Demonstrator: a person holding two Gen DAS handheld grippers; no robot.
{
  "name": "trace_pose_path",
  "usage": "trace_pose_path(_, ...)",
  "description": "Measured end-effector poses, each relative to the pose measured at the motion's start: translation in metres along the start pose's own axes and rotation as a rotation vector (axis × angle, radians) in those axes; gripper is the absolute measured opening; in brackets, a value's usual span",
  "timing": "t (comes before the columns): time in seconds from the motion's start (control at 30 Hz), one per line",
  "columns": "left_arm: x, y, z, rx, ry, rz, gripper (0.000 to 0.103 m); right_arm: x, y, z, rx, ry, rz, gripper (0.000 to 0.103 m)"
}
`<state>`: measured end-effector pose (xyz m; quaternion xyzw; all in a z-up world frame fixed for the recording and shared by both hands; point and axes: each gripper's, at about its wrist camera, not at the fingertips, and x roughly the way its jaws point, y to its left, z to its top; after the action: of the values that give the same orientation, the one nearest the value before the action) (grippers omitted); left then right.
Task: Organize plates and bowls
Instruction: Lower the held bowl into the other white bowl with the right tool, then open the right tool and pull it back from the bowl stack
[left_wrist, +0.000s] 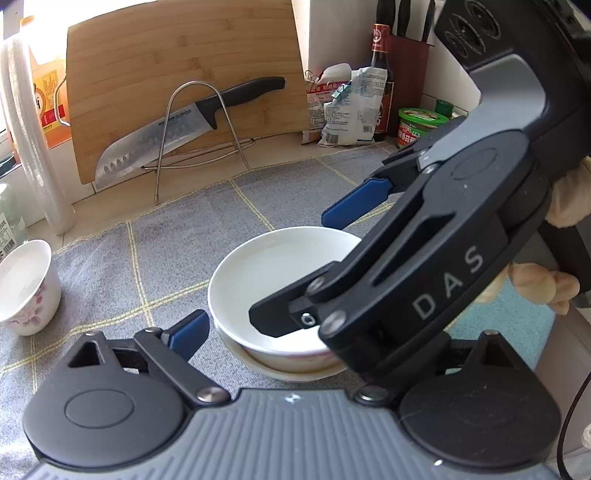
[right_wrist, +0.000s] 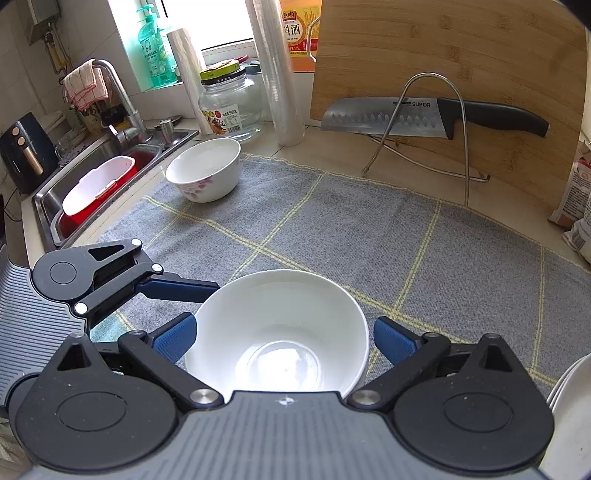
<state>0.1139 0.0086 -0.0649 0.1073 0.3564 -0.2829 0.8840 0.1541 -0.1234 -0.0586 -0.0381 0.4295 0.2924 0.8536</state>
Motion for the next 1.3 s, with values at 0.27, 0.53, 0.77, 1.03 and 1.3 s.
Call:
trace_pose_path(0.27,-0.015,0.008,-0.005,-0.005,-0.010,-0.028,0.097,-0.008,-0.008,-0.006,0.023,-0.005,-0.042,0.103)
trace_pose_path(0.53,-0.021,0.012,-0.008,-0.012,-0.007,-0.062,0.097,-0.014,-0.018,-0.027,0.106,-0.010,-0.071,0.103)
trace_pose_path(0.77,-0.020,0.011,-0.011,-0.010,0.004,-0.074,0.097,-0.010,-0.016,-0.041,0.140,-0.012,-0.078,0.103)
trace_pose_path(1.03,-0.026,0.016,-0.016,-0.018,-0.007,-0.077,0.097,-0.007,-0.016,-0.044,0.139,-0.021,-0.120,0.103)
trace_pose_path(1.3,-0.041,0.045,-0.029,-0.035,-0.016,-0.045,0.097,-0.019,0.005,-0.017,0.089,-0.071,-0.139,0.103)
